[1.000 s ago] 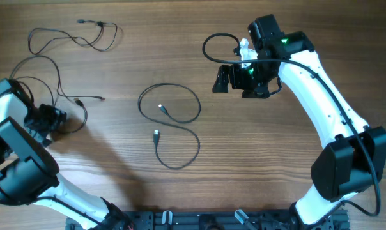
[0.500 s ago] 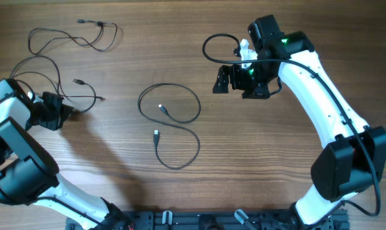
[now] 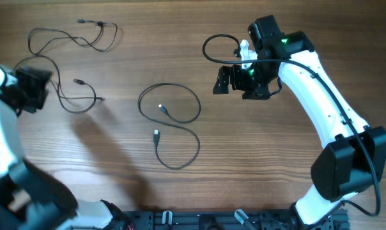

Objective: Untangle cables

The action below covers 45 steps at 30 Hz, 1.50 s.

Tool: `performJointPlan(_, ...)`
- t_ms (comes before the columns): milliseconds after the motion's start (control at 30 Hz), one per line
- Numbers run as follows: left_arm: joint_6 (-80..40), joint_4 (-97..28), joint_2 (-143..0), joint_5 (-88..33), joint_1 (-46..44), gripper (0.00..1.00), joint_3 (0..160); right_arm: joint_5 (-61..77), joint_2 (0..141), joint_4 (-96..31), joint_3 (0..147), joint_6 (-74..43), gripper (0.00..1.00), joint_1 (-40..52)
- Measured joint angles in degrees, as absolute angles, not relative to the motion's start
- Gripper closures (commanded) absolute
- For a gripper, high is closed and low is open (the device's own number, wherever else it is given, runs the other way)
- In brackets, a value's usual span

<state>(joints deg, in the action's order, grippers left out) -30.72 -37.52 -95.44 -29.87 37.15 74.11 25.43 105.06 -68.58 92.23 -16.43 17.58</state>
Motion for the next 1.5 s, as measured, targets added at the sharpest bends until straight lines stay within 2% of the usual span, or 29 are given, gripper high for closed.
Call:
performJointPlan(167, -30.72, -48.86, -82.96, -30.22, 35.33, 0.0, 75.18, 25.45, 105.06, -67.48, 92.23, -16.43, 0.0, 17.58)
performJointPlan(233, -30.41, -57.25, -82.56, -30.89, 30.17, 0.0, 75.24, 25.5, 105.06, -66.59, 92.23, -16.6, 0.0, 17.58)
performJointPlan(300, -28.82, -60.29, -82.65, -31.24, 22.96, 0.0, 74.48, 25.74, 105.06, -66.22, 92.23, -17.1, 0.0, 17.58)
performJointPlan(433, -29.02, -56.23, -83.05, -25.36, 4.93, 0.01, 70.17, 25.93, 105.06, -66.37, 92.23, -17.78, 0.0, 17.58)
performJointPlan(500, -32.84, -52.6, -83.37, -18.9, -1.26, 0.05, 69.41, 25.93, 105.06, -66.83, 92.23, -17.93, 0.0, 17.58)
performJointPlan(567, -34.46, -43.7, -84.82, -13.93, -4.99, 0.06, 69.14, 25.96, 105.06, -66.94, 92.23, -17.93, 0.0, 17.58)
performJointPlan(667, -30.35, -36.16, -89.01, -6.09, -7.79, 0.09, 69.17, 25.98, 105.06, -67.75, 92.23, -17.93, 0.0, 17.58)
performJointPlan(767, -21.5, -35.16, -95.55, -1.5, -8.1, 0.11, 69.17, 26.02, 105.06, -68.12, 92.23, -17.93, 0.0, 17.58)
performJointPlan(967, -5.37, -35.75, -103.42, -0.3, -8.1, 0.13, 69.17, 26.02, 105.06, -67.7, 92.23, -17.93, 0.0, 17.58)
performJointPlan(1033, -1.78, -35.73, -105.67, -1.43, -8.1, 0.24, 69.17, 26.02, 105.06, -67.7, 92.23, -17.93, 0.0, 17.58)
performJointPlan(1133, 0.64, -34.48, -107.81, -2.04, -8.1, 0.21, 69.17, 26.02, 105.06, -67.7, 92.23, -17.93, 0.0, 17.58)
performJointPlan(1200, 1.19, -33.93, -108.62, -2.26, -8.1, 0.26, 69.17, 26.02, 105.06, -67.68, 92.23, -17.93, 0.0, 17.58)
performJointPlan(1300, 1.48, -32.8, -110.08, -2.46, -8.08, 0.24, 69.17, 26.02, 105.06, -67.68, 92.23, -17.93, 0.01, 17.58)
performJointPlan(1433, 2.09, -31.75, -111.77, -2.46, -7.7, 0.49, 69.21, 26.02, 105.06, -67.68, 92.23, -17.91, 0.0, 17.58)
performJointPlan(1500, 2.26, -31.66, -111.83, -2.48, -7.53, 0.73, 69.21, 26.02, 105.06, -67.68, 92.23, -17.93, 0.0, 17.58)
